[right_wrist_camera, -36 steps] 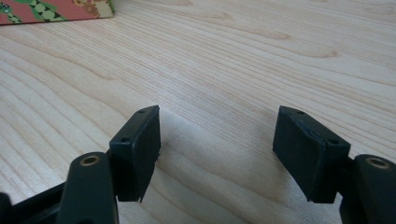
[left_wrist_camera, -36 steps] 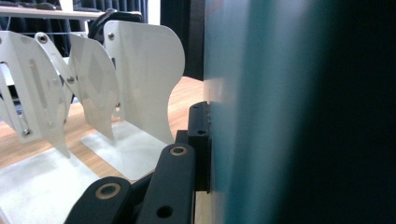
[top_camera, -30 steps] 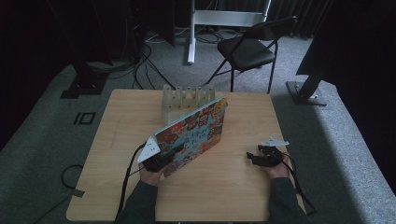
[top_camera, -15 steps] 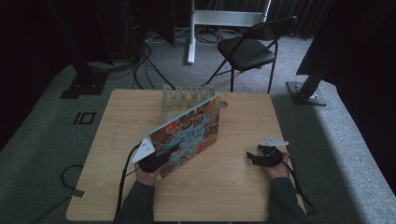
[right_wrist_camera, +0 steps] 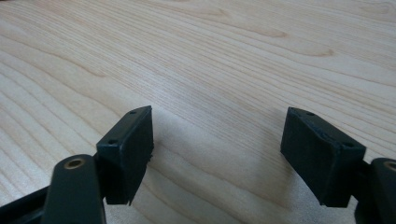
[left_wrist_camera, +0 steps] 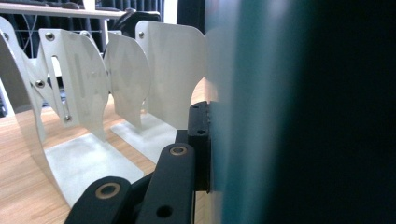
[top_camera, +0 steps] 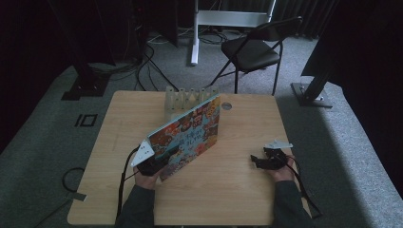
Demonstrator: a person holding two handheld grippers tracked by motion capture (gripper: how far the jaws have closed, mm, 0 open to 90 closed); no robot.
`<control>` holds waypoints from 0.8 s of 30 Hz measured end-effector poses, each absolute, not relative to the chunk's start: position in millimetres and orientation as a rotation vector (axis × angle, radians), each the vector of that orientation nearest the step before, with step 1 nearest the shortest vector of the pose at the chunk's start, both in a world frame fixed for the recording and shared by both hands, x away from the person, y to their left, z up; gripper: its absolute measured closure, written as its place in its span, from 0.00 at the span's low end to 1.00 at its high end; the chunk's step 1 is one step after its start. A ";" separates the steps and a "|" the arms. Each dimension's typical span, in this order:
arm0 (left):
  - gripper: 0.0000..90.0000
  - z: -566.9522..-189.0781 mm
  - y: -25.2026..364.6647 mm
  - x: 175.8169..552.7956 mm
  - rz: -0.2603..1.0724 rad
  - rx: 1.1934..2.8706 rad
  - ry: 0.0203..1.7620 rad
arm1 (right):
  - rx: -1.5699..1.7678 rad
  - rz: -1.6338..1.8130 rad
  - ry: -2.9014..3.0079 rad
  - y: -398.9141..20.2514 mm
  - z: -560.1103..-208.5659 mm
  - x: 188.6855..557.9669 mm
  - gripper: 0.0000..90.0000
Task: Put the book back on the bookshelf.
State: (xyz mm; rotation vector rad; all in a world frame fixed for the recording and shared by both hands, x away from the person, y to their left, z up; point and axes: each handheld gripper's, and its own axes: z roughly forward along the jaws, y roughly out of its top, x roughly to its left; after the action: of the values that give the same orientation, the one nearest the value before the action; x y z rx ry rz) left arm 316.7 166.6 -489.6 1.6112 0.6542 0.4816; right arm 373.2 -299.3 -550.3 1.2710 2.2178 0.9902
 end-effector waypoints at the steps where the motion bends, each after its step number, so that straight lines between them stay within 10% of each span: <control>1: 0.90 -489.6 167.2 316.6 0.483 1.611 0.656 | 1.270 0.989 2.219 -299.3 -550.3 373.2 0.27; 24: 0.90 -488.9 181.0 312.6 0.516 1.600 0.693 | 1.267 0.990 2.222 -299.3 -550.4 373.3 0.26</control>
State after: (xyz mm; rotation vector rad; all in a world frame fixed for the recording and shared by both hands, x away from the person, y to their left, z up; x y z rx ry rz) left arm 312.6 181.0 -488.9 1.6005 0.6930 0.5160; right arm 373.3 -299.3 -550.4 1.2671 2.2224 0.9900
